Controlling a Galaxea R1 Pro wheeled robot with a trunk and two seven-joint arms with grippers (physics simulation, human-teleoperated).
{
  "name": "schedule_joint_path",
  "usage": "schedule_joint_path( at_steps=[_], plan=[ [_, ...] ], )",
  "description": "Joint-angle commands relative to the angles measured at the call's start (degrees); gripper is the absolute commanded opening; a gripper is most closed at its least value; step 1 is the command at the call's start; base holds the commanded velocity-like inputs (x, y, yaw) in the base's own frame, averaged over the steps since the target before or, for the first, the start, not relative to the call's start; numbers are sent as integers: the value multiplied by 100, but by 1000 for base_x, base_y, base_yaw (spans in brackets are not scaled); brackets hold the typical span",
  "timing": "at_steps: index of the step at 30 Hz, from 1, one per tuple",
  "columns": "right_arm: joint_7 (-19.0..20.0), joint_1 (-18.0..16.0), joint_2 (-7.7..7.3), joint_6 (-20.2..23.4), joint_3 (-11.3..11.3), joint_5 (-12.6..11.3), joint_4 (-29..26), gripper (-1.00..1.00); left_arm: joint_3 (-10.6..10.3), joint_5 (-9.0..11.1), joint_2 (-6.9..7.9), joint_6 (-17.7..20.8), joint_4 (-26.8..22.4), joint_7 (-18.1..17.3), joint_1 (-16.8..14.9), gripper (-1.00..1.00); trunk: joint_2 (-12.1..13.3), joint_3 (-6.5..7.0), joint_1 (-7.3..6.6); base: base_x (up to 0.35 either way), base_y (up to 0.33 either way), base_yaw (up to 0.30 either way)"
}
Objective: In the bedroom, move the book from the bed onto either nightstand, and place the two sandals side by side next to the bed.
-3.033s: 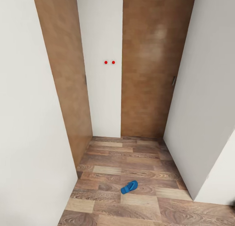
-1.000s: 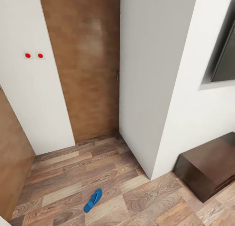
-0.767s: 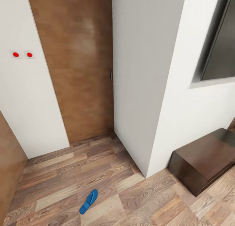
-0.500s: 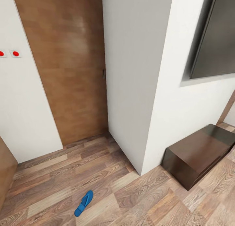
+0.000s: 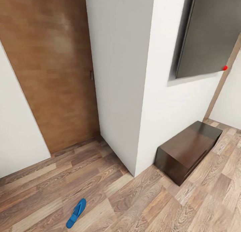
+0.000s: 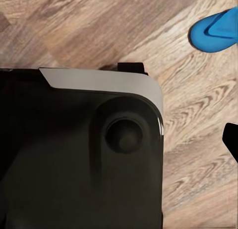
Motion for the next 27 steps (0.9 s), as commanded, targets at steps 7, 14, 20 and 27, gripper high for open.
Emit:
schedule_joint_path(
  at_steps=[7,14,20,27],
  plan=[
    [7,-1,0,-12,-4,0,-2,100,1,1,0,-13,2,-1,-2,100,-2,-32,0,70,27,-252],
    [6,-1,0,-12,-4,0,-2,100,1,1,0,-14,2,-1,-2,100,-2,-60,0,205,125,-252],
    [6,-1,0,-12,-4,0,-2,100,1,1,0,-18,2,-1,-2,100,-2,-83,0,29,19,-252],
    [4,-1,0,-12,-4,0,-2,100,1,1,0,-18,2,-1,-3,100,-2,-110,0,1,1,-252]
  ],
)
